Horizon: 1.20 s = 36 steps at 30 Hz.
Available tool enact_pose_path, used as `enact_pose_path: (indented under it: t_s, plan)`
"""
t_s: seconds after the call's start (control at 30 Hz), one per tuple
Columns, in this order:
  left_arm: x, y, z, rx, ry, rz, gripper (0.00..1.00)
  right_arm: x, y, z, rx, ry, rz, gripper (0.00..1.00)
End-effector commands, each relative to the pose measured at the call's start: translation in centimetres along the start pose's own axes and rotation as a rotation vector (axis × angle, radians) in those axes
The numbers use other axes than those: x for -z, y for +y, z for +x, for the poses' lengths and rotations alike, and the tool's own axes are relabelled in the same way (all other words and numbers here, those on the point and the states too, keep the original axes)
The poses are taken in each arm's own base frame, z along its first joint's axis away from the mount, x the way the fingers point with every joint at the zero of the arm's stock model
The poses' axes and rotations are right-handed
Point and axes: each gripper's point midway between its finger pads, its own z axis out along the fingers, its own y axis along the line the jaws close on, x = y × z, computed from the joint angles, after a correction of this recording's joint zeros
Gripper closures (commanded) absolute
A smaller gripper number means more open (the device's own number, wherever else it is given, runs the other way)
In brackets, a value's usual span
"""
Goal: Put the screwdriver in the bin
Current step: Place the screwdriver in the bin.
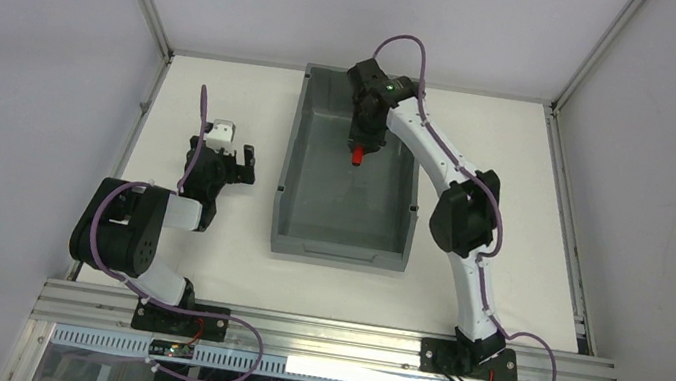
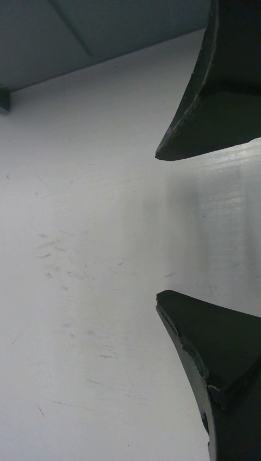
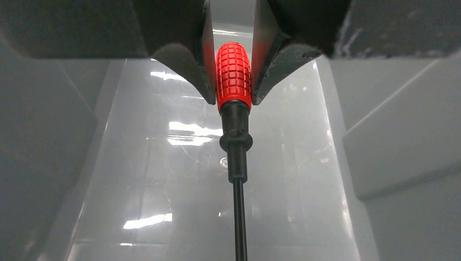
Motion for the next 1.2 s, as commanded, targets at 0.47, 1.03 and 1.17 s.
enact_pose_path:
  t_s: [0.47, 1.03, 1.17]
  plan:
    - [0.2, 0.1, -1.7, 0.015, -0.055, 0.007, 0.01, -7.4, 0.5, 2.4, -0.026, 0.081, 0.034, 1.0]
    - [0.2, 0.1, -1.7, 0.016, -0.055, 0.007, 0.01, -9.8, -0.6, 3.6, -0.018, 0.117, 0.093, 0.78]
    - [0.2, 0.1, -1.7, 0.016, -0.055, 0.007, 0.01, -9.3, -0.9, 3.4, -0.018, 0.114, 0.107, 0.65]
